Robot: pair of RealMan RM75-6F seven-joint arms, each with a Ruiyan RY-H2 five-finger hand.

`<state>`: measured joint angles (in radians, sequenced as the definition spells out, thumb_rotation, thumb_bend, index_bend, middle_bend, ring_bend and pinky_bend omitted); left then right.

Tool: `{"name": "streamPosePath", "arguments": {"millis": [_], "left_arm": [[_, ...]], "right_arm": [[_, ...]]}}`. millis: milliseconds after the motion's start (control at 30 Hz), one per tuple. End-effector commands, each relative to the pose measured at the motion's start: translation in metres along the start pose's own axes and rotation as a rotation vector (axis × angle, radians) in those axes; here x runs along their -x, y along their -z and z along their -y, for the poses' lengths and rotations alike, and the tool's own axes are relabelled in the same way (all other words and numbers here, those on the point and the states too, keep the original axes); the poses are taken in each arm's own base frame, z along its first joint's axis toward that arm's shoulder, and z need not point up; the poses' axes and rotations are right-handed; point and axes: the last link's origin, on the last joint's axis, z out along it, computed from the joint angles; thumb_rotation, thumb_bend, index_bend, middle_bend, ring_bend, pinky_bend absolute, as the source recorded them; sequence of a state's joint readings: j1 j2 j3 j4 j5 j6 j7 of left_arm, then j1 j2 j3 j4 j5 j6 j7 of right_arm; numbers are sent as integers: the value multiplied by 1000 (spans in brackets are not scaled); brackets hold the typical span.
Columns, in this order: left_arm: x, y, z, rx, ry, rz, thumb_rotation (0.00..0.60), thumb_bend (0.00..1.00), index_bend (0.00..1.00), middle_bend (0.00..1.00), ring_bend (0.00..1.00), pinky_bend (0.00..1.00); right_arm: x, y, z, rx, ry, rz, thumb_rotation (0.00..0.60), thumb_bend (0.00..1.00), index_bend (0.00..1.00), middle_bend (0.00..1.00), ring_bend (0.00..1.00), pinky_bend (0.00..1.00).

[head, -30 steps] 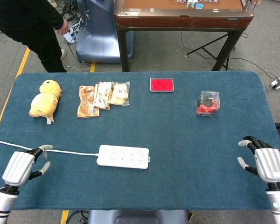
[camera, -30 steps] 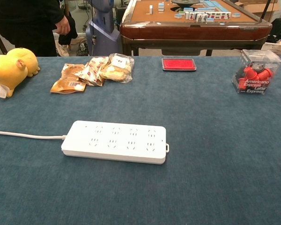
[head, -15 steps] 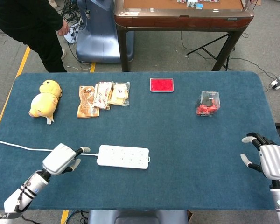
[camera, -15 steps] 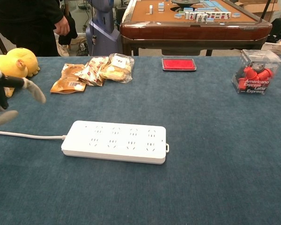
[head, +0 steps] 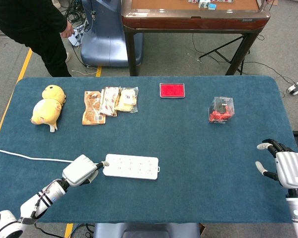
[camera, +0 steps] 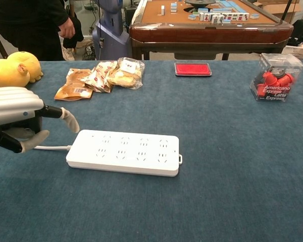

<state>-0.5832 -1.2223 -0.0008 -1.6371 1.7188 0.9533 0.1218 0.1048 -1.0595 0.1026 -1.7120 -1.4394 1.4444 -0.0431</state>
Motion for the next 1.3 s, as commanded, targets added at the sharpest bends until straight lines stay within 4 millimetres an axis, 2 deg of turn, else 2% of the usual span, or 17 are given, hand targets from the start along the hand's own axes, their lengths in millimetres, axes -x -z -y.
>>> {"name": "streamPosePath", "arguments": {"millis": [33,733,1300], "left_arm": [[2,-1,0,1,0,7,600,679,312,1000,991,1000],[9,-21,-6,1,-18,14,600,679,281,1000,991,1000],[23,-25,-4,-24,-45,48,600,679,279,1000,990,1000]], "right_arm": [[0,0,1,-2,-1,-1,600,234,369,296,344,480],[5,4,-1,15,17,2,600,234,370,296,344,480],[10,6,-8,32,20,8,600,235,369,296,344,480]]}}
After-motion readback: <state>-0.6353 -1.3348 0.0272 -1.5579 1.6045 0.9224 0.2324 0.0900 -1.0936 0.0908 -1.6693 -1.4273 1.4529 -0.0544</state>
